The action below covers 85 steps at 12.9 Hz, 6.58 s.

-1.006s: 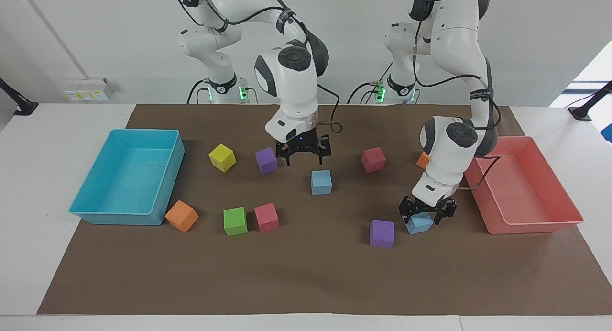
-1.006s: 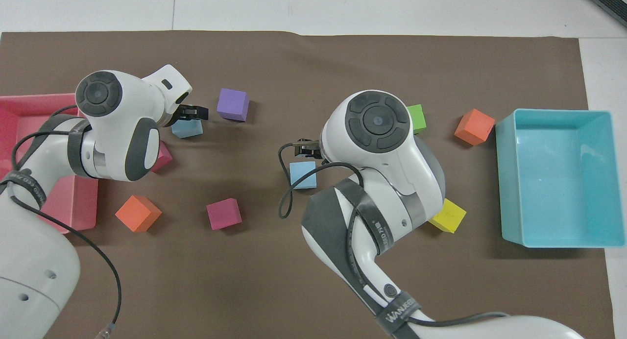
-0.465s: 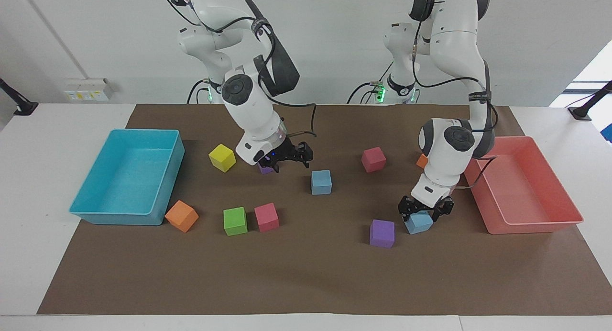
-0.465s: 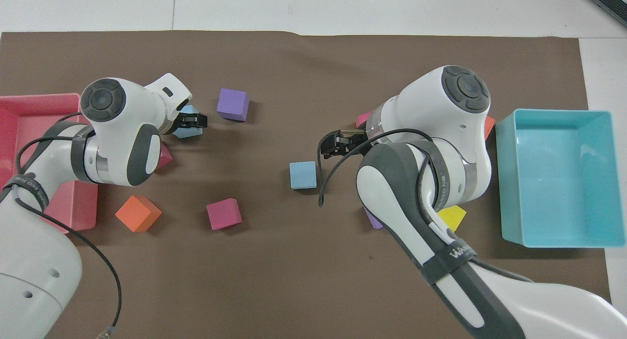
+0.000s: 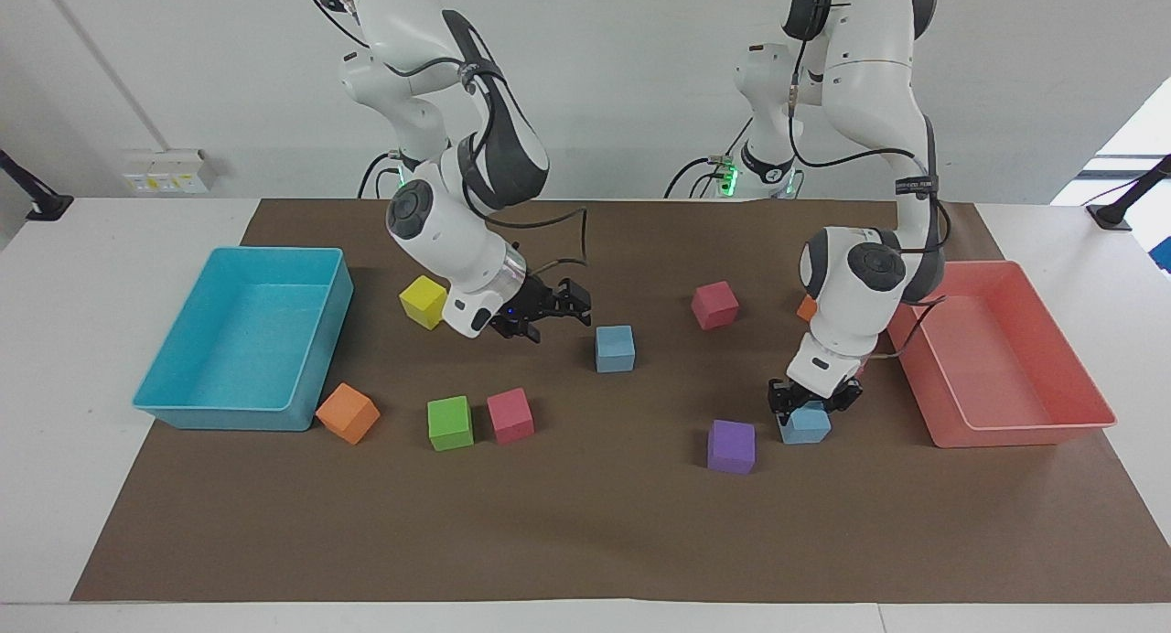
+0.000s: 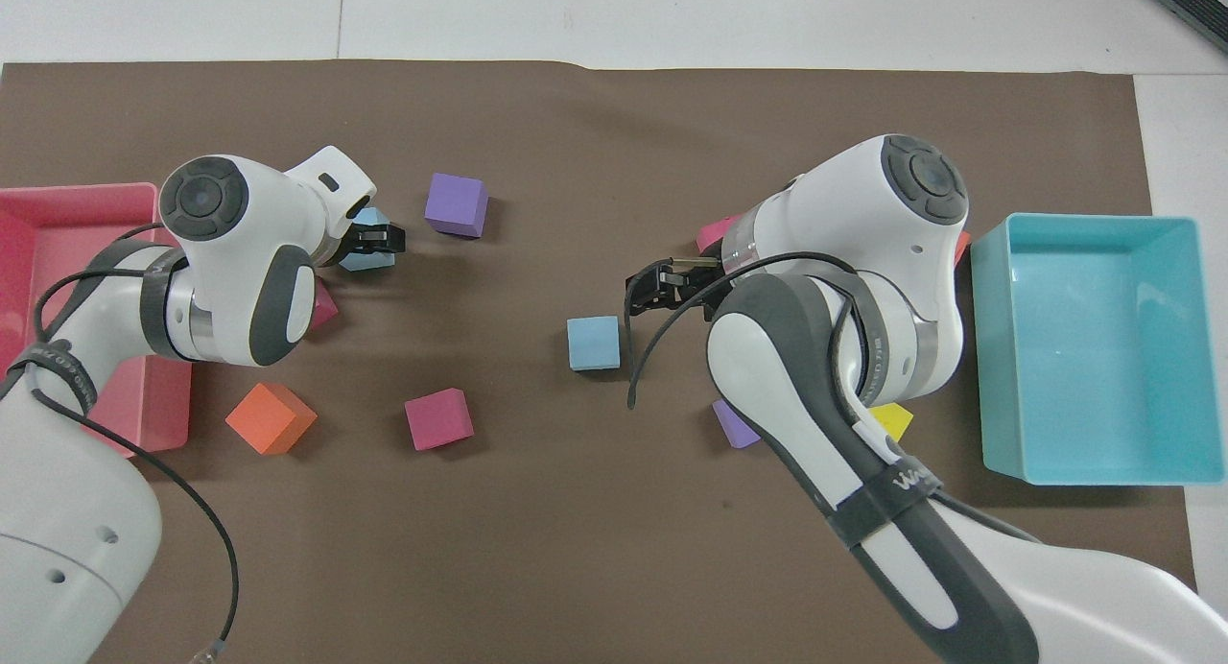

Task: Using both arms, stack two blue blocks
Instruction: 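Withdraw the right gripper while the left gripper lifts the other blue cube, then carry the blue cube with the left gripper over the placed blue cube, then lower the blue cube onto the placed cube and open the left gripper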

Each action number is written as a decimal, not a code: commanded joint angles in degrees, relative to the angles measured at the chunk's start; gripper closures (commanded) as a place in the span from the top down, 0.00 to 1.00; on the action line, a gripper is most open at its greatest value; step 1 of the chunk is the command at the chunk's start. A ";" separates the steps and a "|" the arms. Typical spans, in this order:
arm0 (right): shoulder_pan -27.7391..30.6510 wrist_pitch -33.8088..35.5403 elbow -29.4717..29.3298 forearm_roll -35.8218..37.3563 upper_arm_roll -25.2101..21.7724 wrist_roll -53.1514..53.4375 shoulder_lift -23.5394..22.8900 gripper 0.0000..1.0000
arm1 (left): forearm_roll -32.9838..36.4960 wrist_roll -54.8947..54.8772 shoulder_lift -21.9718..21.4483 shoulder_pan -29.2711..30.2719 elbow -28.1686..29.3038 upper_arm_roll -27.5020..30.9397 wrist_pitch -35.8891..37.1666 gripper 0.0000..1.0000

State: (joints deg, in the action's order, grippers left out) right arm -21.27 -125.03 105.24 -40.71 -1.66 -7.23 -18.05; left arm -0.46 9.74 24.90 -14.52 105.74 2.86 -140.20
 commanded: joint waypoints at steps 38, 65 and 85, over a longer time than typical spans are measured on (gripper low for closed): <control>1.67 -5.22 8.75 -38.48 0.60 -28.37 -5.94 0.00 | 0.90 28.75 -5.65 -28.02 -2.46 0.22 10.04 0.06; 1.67 -5.13 8.75 -38.48 0.60 -28.37 -5.94 0.00 | 0.81 29.80 -6.27 -28.55 -1.15 0.22 10.57 0.34; 1.67 -5.13 8.75 -38.48 0.60 -28.37 -5.94 0.00 | 0.29 29.54 -6.18 -28.46 -1.23 0.13 9.33 1.00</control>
State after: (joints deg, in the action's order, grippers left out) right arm -20.34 -130.69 113.74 -77.38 -1.51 -33.45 -24.06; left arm -0.42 38.38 19.43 -41.79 103.70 2.04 -130.12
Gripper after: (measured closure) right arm 0.991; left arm 0.145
